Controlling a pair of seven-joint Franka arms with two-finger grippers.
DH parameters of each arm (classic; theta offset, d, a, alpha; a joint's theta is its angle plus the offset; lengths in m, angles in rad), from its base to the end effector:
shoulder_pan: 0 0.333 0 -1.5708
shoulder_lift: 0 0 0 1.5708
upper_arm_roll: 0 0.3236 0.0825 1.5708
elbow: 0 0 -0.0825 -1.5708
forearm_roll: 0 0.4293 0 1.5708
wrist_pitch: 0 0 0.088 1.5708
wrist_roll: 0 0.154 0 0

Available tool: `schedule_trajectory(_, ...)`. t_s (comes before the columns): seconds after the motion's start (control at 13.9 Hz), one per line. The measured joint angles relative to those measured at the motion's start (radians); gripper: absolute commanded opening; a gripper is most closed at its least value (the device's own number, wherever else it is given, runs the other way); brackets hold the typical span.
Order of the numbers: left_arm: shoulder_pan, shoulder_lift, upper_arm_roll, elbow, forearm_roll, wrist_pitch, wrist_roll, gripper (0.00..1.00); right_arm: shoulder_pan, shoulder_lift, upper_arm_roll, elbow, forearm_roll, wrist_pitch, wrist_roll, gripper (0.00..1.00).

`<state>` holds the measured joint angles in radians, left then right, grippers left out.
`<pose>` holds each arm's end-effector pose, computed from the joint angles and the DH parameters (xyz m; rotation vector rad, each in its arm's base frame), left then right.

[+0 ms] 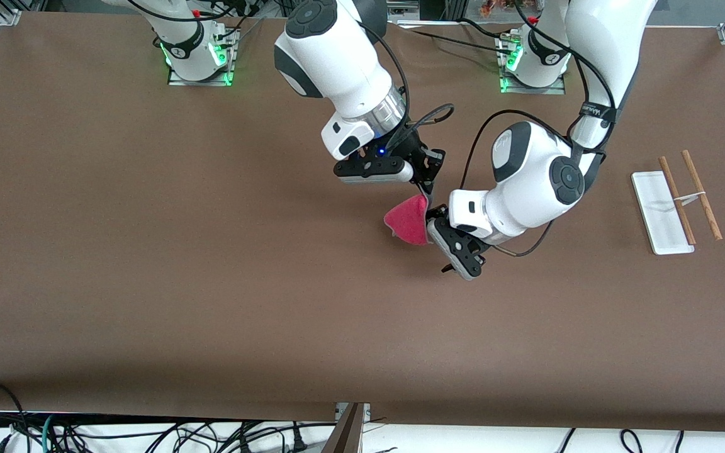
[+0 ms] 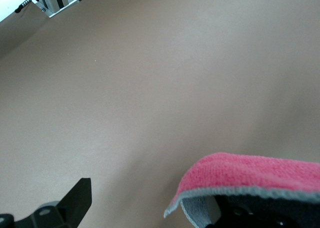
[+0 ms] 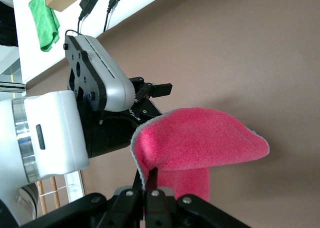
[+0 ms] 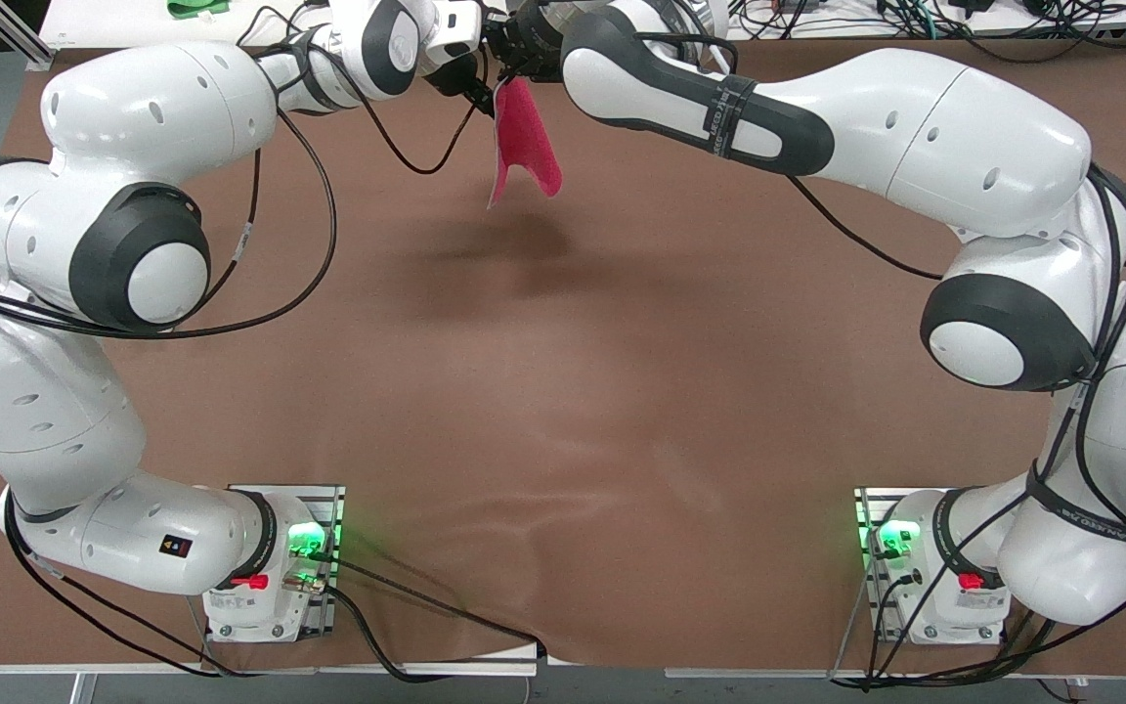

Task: Pass towel and hang on rack
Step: 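Grasp the hanging towel with the left gripper beside the right gripper, then open the right gripper and carry the towel toward the dowel rack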

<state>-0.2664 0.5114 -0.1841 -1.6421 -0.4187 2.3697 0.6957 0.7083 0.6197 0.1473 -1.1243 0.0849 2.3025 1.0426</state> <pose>0.6784 -0.3335 0.2864 2.4995 -1.1185 0.3640 0.5786 0.6196 0.4763 -2.5563 0.3568 -0.2710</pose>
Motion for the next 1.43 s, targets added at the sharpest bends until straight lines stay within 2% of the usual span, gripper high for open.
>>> schedule_trajectory(0.14, -0.010, 0.012, 0.000, 0.010, 0.000, 0.013, 0.000, 0.96, 0.000, 0.000, 0.000, 0.000, 0.000, 0.000, 0.000, 0.00)
schedule_trajectory(0.22, -0.015, 0.019, -0.001, 0.019, 0.000, 0.017, 0.000, 0.91, 0.000, 0.000, 0.000, 0.000, 0.000, 0.000, 0.000, 0.00)
schedule_trajectory(0.29, -0.019, 0.025, -0.001, 0.027, 0.000, 0.020, 0.000, 0.77, 0.000, 0.000, 0.000, 0.000, 0.000, 0.000, 0.000, 0.00)
schedule_trajectory(0.5, -0.023, 0.035, -0.001, 0.040, 0.000, 0.023, 0.000, 0.26, 0.000, 0.000, -0.001, 0.000, 0.000, 0.000, 0.000, 0.00)
schedule_trajectory(0.72, -0.023, 0.035, 0.000, 0.044, 0.000, 0.024, 0.014, 0.00, 0.000, 0.000, -0.001, 0.000, 0.000, 0.000, 0.000, 0.00)
schedule_trajectory(1.29, -0.021, 0.035, 0.003, 0.046, 0.000, 0.024, 0.026, 0.00, 0.000, 0.000, -0.002, 0.000, 0.000, 0.002, 0.000, 0.00)
schedule_trajectory(1.36, -0.019, 0.035, 0.004, 0.047, 0.000, 0.024, 0.025, 0.00, 0.000, 0.000, -0.003, 0.000, 0.000, 0.002, 0.000, 0.56)
schedule_trajectory(1.43, -0.017, 0.034, 0.005, 0.051, 0.000, 0.021, 0.025, 0.00, 0.000, 0.000, -0.004, 0.000, 0.000, 0.002, 0.000, 1.00)
